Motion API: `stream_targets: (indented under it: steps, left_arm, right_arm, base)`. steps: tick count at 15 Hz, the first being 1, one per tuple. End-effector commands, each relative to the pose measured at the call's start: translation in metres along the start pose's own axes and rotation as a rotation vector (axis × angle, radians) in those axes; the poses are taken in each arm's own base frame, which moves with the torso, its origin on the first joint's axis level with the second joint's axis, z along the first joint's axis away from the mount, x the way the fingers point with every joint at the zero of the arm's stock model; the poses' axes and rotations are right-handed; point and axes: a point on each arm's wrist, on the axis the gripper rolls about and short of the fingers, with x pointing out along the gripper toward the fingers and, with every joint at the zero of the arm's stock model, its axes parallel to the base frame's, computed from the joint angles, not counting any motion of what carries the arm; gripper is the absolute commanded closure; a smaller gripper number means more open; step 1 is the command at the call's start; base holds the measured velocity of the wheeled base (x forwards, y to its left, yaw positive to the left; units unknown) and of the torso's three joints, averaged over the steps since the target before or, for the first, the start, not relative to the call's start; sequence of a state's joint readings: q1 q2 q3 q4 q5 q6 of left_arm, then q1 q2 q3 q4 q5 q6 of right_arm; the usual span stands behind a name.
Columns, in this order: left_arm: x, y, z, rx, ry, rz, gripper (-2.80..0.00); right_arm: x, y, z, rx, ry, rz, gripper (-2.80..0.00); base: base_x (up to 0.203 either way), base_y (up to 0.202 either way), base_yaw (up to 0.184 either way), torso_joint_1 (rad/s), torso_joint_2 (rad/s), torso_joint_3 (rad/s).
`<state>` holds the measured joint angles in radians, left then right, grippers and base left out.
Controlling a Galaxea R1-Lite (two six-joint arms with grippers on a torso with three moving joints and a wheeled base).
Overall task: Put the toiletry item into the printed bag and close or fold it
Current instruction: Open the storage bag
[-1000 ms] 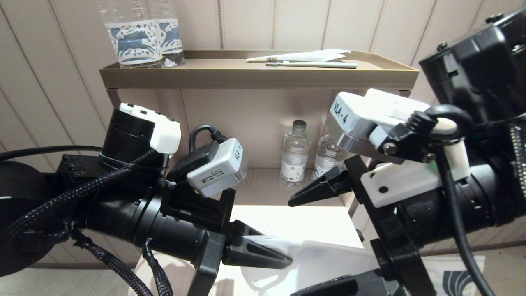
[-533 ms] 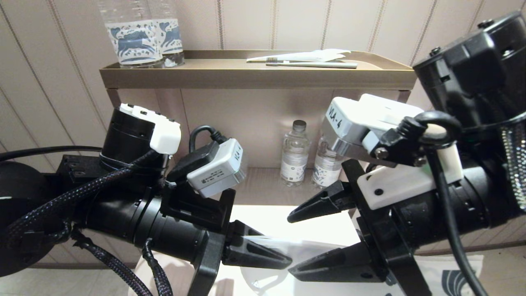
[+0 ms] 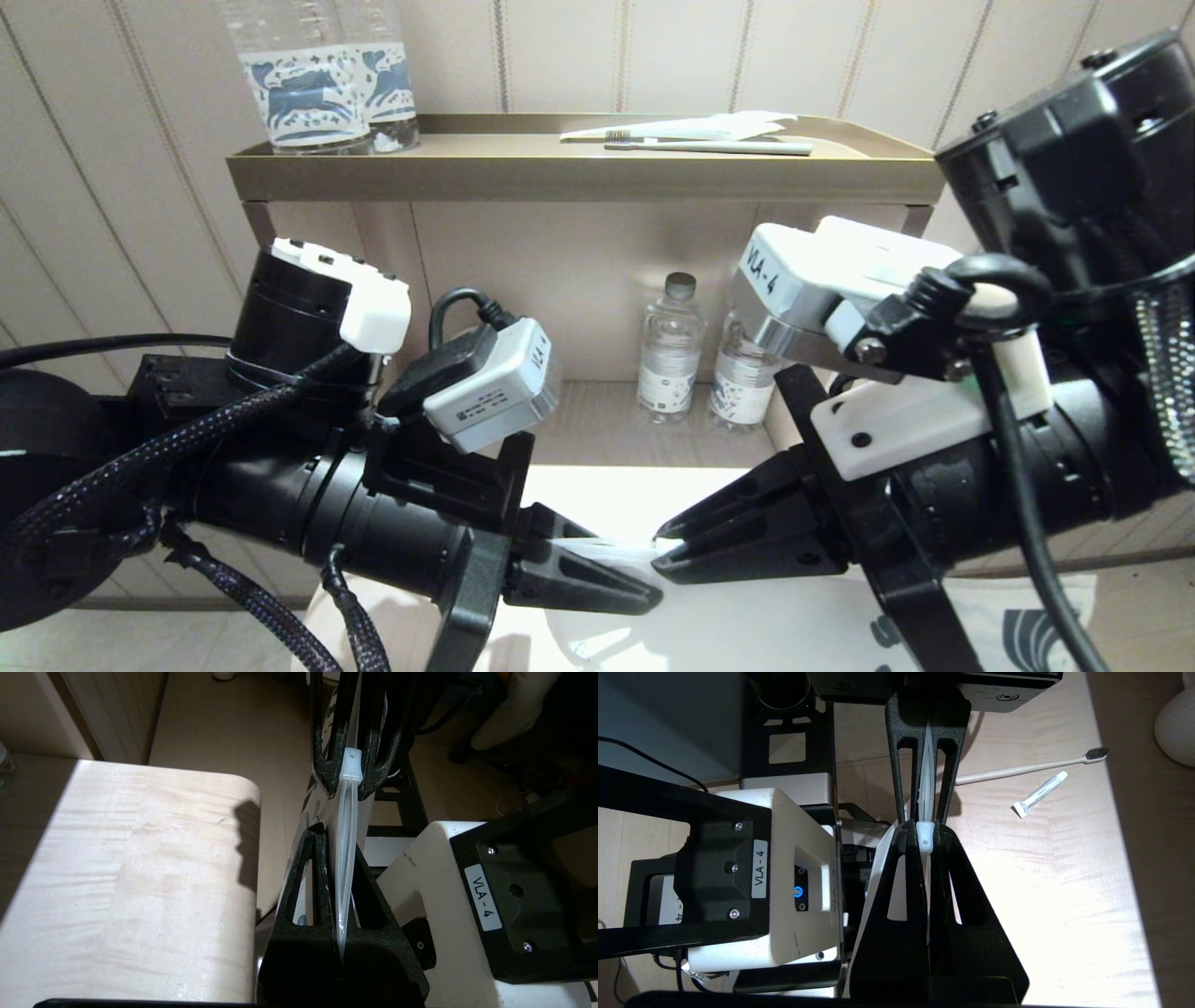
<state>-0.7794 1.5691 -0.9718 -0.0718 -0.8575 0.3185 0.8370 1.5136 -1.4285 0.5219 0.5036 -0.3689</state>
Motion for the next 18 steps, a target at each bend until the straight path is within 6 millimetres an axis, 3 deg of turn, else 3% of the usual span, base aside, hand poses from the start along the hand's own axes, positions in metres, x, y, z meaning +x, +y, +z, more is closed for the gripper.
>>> stream_targets:
  steps: [1,6,12,18]
  left_arm:
    - [0.0,0.0,0.0,0.001,-0.001,-0.003,0.0]
    - [-0.002,-0.002,-0.001,0.004,-0.002,-0.001,0.0]
    - [-0.003,-0.003,-0.001,0.006,-0.004,-0.001,0.0]
    - [-0.005,-0.005,0.001,0.012,-0.008,0.001,0.0]
  right_arm:
    - [-0.002,0.001,-0.002,0.001,0.003,0.002,0.0]
    - [-0.027,0.003,-0.019,0.037,0.009,-0.06,0.0]
    - [-0.061,0.023,-0.048,0.062,0.006,-0.128,0.0]
    - [-0.081,0.036,-0.065,0.083,-0.003,-0.184,0.0]
  base:
    - [0.0,0.0,0.0,0.0,0.0,0.0]
    - [0.0,0.0,0.0,0.0,0.0,0.0]
    - [0.0,0.0,0.0,0.0,0.0,0.0]
    - [0.0,0.0,0.0,0.0,0.0,0.0]
